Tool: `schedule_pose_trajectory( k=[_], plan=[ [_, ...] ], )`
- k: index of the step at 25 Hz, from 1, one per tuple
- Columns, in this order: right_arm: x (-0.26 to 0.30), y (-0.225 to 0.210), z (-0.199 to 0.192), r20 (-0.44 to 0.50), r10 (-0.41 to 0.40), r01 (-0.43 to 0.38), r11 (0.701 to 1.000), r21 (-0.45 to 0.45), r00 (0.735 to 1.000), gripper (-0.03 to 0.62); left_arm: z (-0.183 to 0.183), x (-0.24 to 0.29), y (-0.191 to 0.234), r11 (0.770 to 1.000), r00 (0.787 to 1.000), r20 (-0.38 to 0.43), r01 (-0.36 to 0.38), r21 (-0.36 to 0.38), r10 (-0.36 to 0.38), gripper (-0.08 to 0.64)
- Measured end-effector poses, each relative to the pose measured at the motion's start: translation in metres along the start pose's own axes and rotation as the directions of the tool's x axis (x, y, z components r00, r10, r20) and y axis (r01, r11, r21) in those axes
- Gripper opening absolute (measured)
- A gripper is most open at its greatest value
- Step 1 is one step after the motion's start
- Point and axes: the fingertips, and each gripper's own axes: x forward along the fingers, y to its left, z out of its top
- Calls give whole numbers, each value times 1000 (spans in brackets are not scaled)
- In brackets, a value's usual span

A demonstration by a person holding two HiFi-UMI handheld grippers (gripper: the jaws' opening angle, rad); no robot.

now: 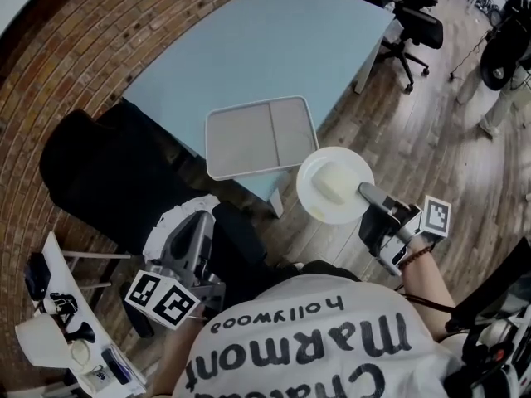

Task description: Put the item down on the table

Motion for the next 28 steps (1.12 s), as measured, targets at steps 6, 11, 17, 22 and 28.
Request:
schedule_pose_trajectory(
  k=[6,11,17,22,28],
  plan=[
    [14,-9,8,4,-19,19,1000,13,1000,40,1,7,17,1000,1000,3,-11,-15,11,17],
    [26,-21,17,-14,-26,26,999,45,1000,40,-4,7,24,998,999,7,-45,-32,45,17],
    [54,-32,34,-95,-38,44,997,60,995,40,3,11,31,992,993,33,-114,-45,115,17],
    [82,-42,58,-163,-44,56,996,72,986,40,7,28,36,983,983,43,-177,-57,179,17],
    [105,-51,80,-229,-53,73,994,80,972,40,12,36,38,967,966,60,-246,-65,250,17]
  ],
)
